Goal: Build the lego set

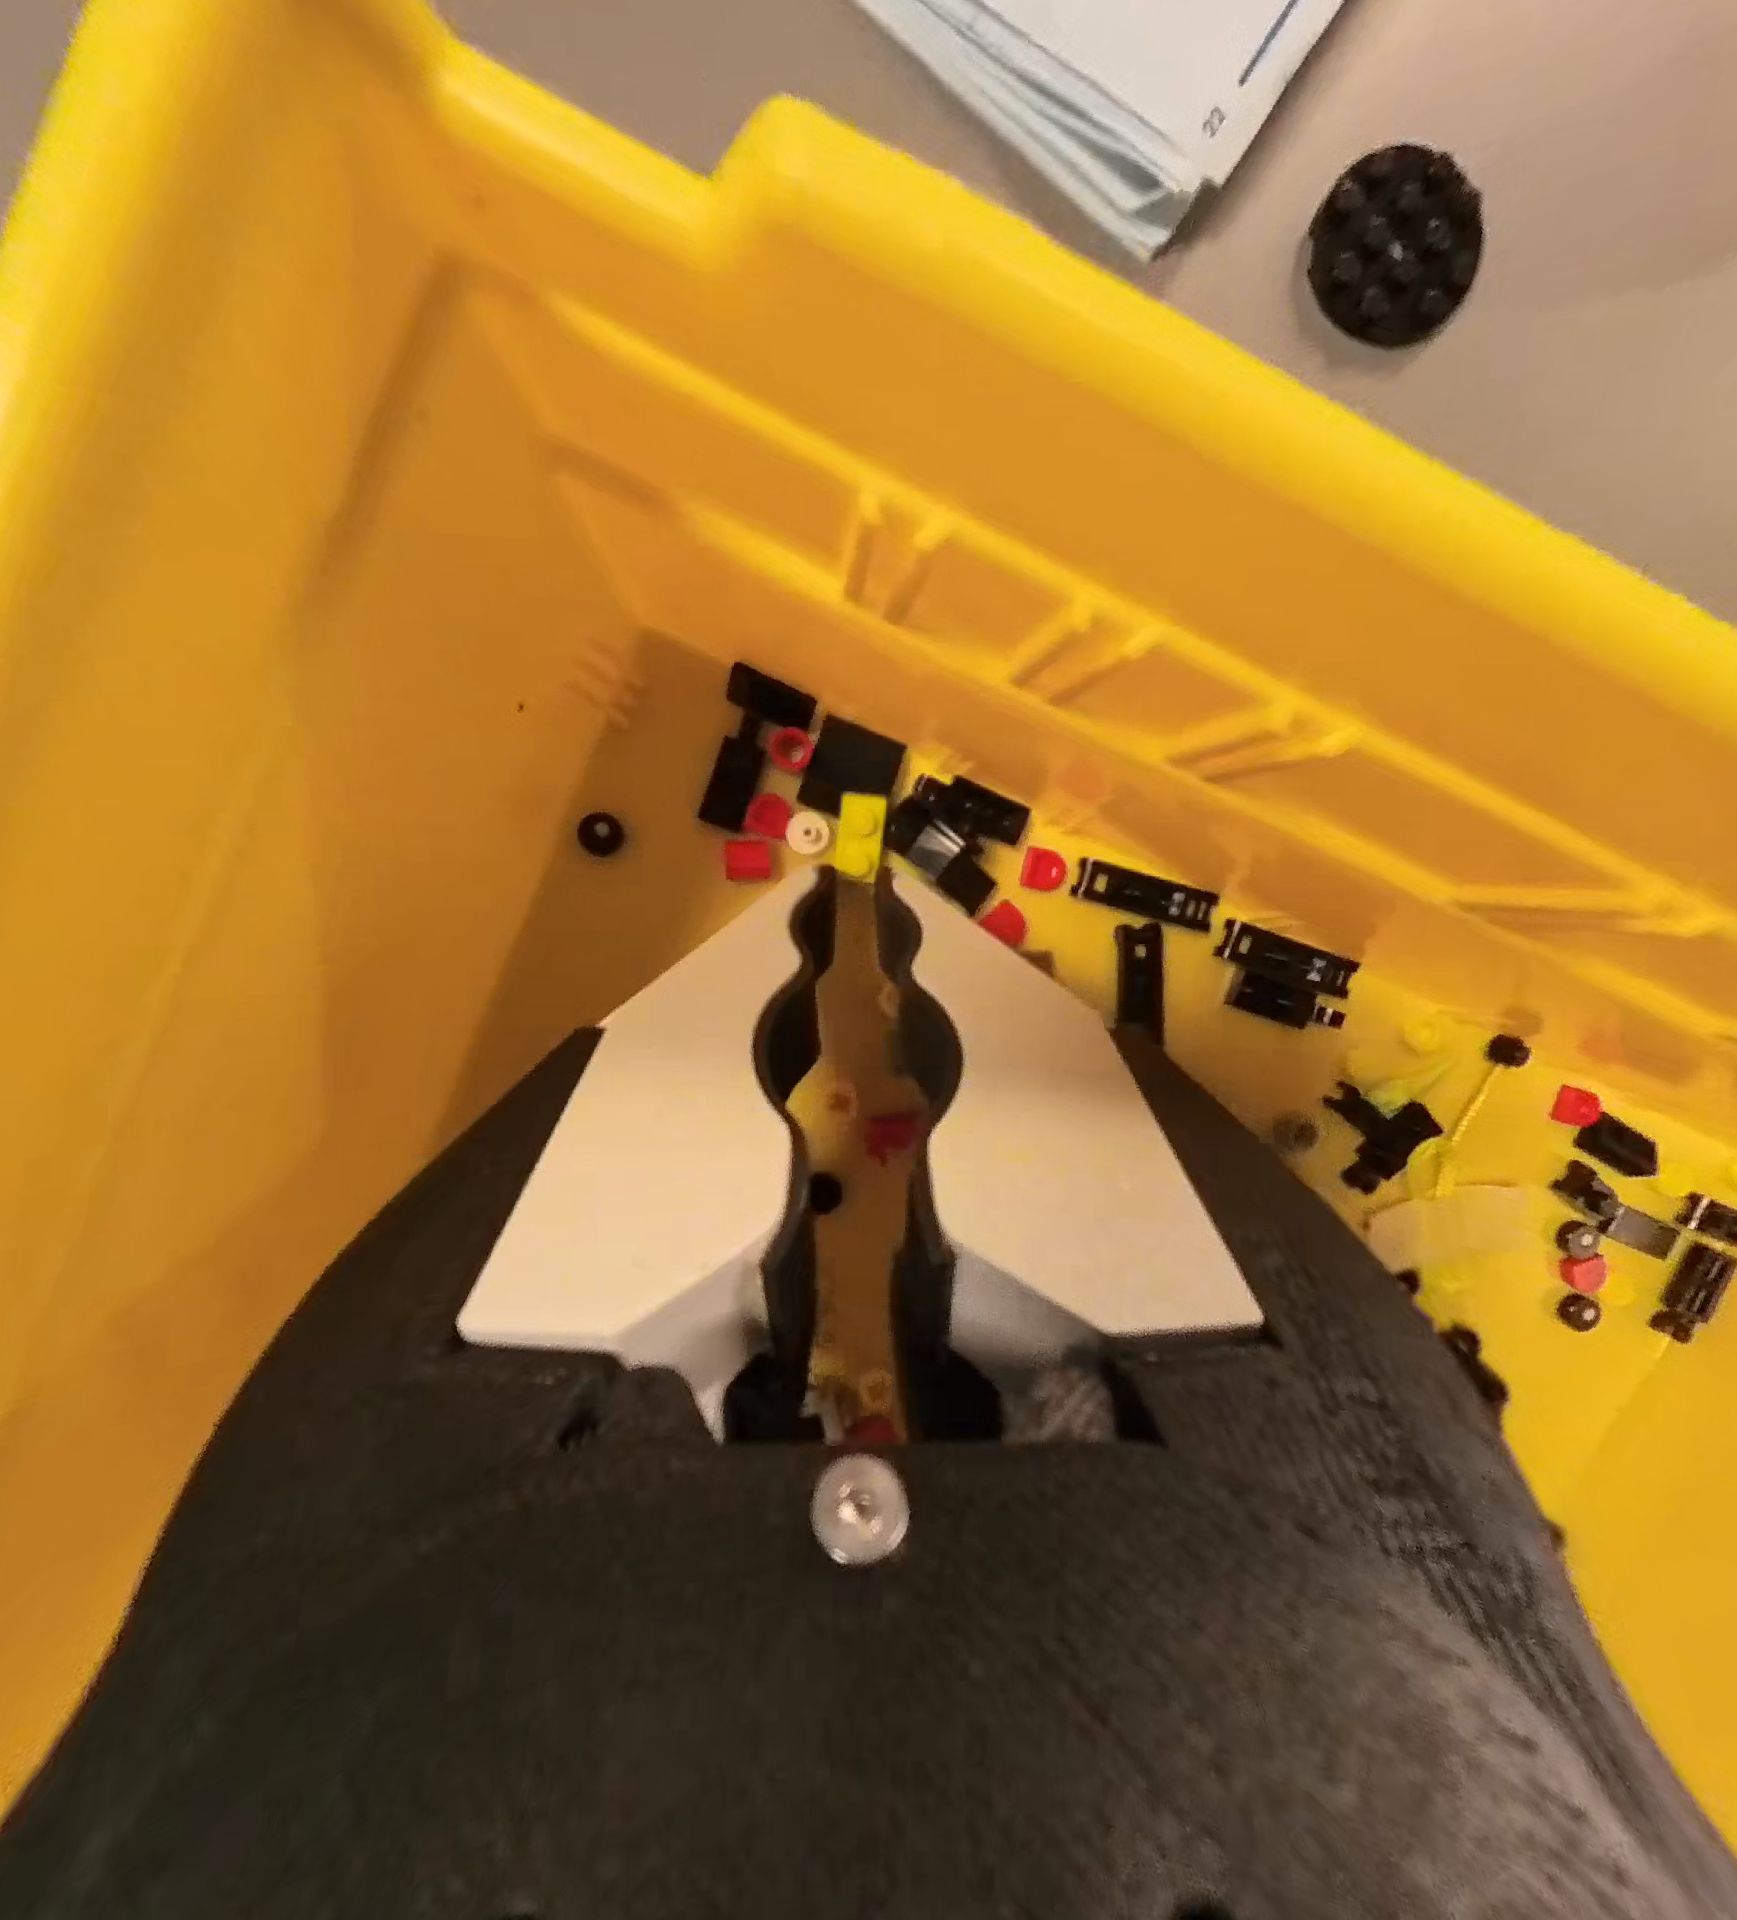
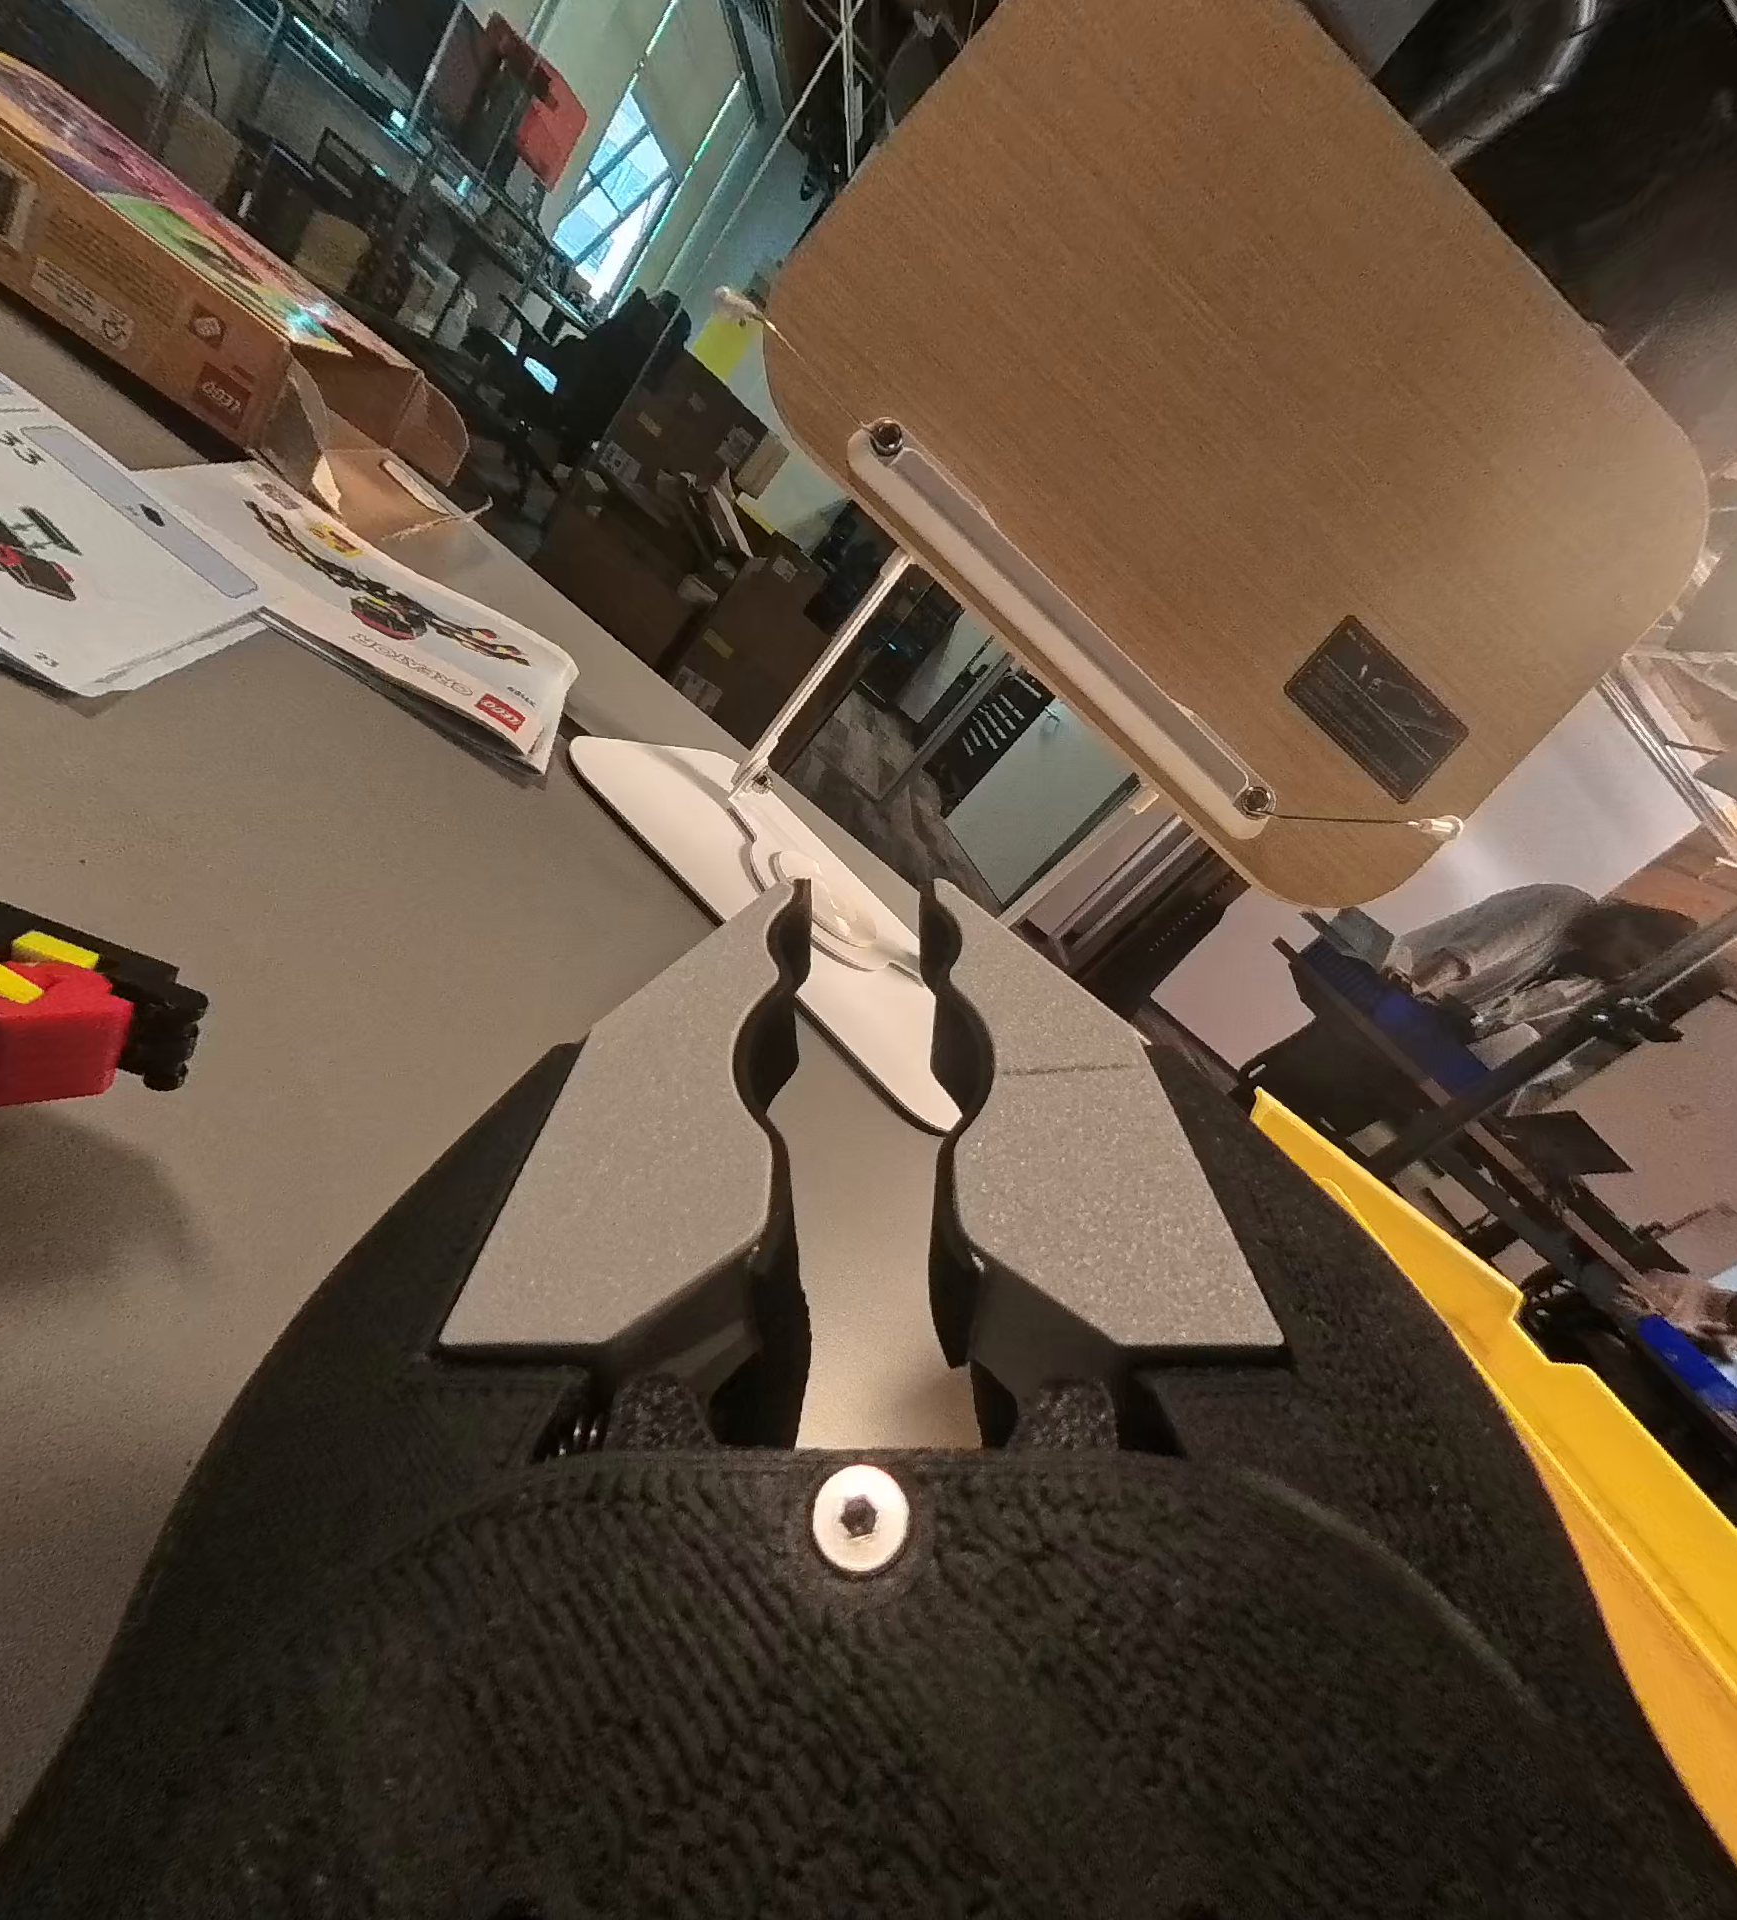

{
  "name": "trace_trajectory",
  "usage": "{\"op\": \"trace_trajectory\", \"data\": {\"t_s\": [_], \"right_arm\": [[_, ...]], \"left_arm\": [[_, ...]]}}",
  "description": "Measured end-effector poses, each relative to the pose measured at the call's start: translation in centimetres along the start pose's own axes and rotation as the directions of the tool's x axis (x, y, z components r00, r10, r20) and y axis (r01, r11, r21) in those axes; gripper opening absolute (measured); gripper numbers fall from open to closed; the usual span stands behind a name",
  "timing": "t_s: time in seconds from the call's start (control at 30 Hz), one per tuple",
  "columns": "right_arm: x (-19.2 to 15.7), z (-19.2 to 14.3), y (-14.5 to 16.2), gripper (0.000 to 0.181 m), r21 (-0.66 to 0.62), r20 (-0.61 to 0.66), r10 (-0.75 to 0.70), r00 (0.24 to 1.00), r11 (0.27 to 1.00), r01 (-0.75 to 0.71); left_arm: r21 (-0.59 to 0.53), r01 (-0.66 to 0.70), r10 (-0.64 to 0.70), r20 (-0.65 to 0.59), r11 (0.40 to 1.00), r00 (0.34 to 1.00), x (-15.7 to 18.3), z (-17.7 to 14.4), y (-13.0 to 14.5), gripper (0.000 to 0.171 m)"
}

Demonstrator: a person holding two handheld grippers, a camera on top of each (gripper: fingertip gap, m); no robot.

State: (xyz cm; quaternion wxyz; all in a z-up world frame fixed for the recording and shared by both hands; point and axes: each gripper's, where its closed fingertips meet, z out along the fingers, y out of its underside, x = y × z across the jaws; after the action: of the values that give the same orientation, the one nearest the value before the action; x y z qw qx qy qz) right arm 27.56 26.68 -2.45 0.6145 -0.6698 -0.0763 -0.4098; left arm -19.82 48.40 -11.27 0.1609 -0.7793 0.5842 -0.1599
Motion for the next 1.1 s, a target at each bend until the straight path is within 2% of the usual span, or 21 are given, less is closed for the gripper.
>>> {"op": "trace_trajectory", "data": {"t_s": [0.1, 0.17, 0.3, 0.4, 0.47, 0.53, 0.6, 0.73, 0.9, 0.97, 1.1], "right_arm": [[0.2, 0.0, 0.1, 0.019, -0.003, -0.006, 0.019, 1.000, 1.000, -0.019], [0.5, 0.1, 0.3, 0.019, -0.011, -0.018, 0.037, 0.999, 0.999, -0.037], [0.8, 0.1, 0.3, 0.019, -0.008, -0.028, 0.048, 0.998, 0.999, -0.048], [0.6, 0.1, 0.0, 0.019, 0.003, -0.022, 0.033, 0.999, 0.999, -0.033], [0.3, 0.1, -0.2, 0.019, 0.011, -0.013, 0.022, 1.000, 1.000, -0.022], [0.1, 0.2, -0.3, 0.019, 0.018, -0.005, 0.013, 1.000, 1.000, -0.013], [0.0, 0.2, -0.4, 0.019, 0.021, 0.001, 0.007, 1.000, 1.000, -0.007], [-0.2, 0.3, -0.5, 0.019, 0.026, 0.010, 0.005, 1.000, 1.000, -0.006], [-0.7, 0.3, -1.0, 0.018, 0.047, 0.026, 0.011, 1.000, 0.999, -0.012], [-1.2, 0.4, -1.3, 0.018, 0.061, 0.045, -0.005, 0.999, 0.998, 0.002], [-1.8, 0.1, -2.0, 0.016, 0.096, 0.071, -0.027, 0.997, 0.995, 0.020]], "left_arm": [[-0.029, -0.065, 0.066, 0.029, 0.997, 0.997, 0.0, -0.4, 0.6, 0.006], [-0.008, -0.079, 0.079, 0.069, 0.997, 0.994, -0.1, -1.6, 0.3, 0.006], [0.189, -0.077, 0.039, 0.199, 0.979, 0.979, 1.1, -6.9, -3.1, 0.006], [0.340, -0.062, -0.003, 0.187, 0.938, 0.982, 6.2, -10.8, -6.1, 0.006], [0.344, -0.014, -0.003, 0.047, 0.939, 0.999, 12.2, -11.0, -6.8, 0.006], [0.328, -0.063, 0.095, -0.082, 0.943, 0.992, 18.9, -9.7, -7.1, 0.006], [0.278, -0.154, 0.197, -0.133, 0.948, 0.971, 23.9, -7.3, -6.7, 0.006], [0.214, -0.308, 0.342, -0.145, 0.927, 0.928, 29.5, -2.0, -6.6, 0.006], [0.115, -0.395, 0.411, -0.212, 0.911, 0.887, 32.9, 3.4, -6.4, 0.006], [0.067, -0.435, 0.440, -0.189, 0.898, 0.878, 32.9, 4.9, -6.4, 0.006], [0.021, -0.418, 0.418, -0.097, 0.908, 0.903, 31.7, 6.6, -7.2, 0.006]]}}
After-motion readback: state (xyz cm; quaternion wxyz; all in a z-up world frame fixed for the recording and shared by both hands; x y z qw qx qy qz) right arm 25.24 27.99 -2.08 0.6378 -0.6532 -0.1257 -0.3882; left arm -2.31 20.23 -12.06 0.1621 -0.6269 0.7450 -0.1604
